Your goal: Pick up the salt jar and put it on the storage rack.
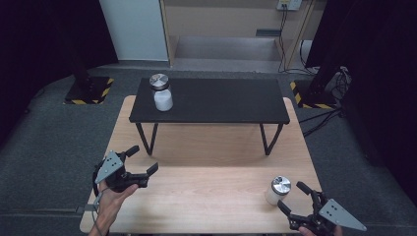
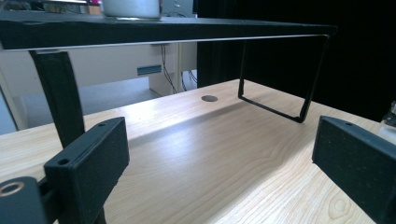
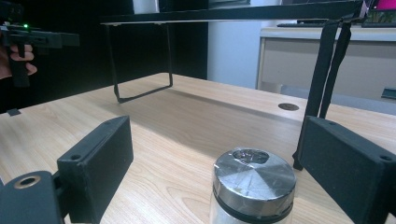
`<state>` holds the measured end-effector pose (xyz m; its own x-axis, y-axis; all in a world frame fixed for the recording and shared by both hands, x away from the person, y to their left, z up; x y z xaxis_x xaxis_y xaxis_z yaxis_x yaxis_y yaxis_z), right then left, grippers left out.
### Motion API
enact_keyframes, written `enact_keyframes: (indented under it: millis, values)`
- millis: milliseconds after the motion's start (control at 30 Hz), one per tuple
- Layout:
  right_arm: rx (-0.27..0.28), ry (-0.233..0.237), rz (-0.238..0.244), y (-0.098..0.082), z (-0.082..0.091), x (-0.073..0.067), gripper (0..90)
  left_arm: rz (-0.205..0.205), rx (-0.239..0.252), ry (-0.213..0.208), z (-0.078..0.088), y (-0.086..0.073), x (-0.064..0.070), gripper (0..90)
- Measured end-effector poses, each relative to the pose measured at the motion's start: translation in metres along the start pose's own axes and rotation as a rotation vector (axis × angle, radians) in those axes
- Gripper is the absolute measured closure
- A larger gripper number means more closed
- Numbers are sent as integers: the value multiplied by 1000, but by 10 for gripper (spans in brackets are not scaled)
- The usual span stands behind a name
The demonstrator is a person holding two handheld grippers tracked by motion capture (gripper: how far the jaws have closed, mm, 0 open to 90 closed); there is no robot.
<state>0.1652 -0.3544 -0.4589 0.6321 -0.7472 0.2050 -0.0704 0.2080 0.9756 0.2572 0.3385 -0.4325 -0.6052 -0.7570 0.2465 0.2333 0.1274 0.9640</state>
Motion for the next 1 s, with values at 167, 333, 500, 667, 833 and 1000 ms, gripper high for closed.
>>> enact_keyframes:
  millis: [167,333,500,667,833,1000]
  values:
    - [-2,-1,-3,0,0,0,100,24,18,14,4,-3,-2,12]
    - [-4,-5,-4,-1,0,1,100,29,13,17,4,-4,-3,4]
    - [-5,-3,-3,0,-1,1,100,23,9,14,3,-4,-2,3]
    - [-6,-8,-8,-1,0,1,100,22,7,14,2,-4,-2,4]
    - [-6,-6,-2,0,0,1,100,28,12,17,4,-5,-3,4]
    - [-6,-8,-3,0,0,1,100,28,13,14,4,-5,-3,4]
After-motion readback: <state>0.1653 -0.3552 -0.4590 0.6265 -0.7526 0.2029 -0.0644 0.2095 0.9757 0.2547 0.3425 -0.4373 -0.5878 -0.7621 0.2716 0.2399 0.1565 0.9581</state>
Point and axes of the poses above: each handheld gripper's, and its own axes: z roughly backward along the jaws, y roughly out of its top, x roughly to its right, the point moved 4 cm from there along -z, roughly forward along the jaws, and after that the axes turned 12 degrees about z, right-handed, at the moved point
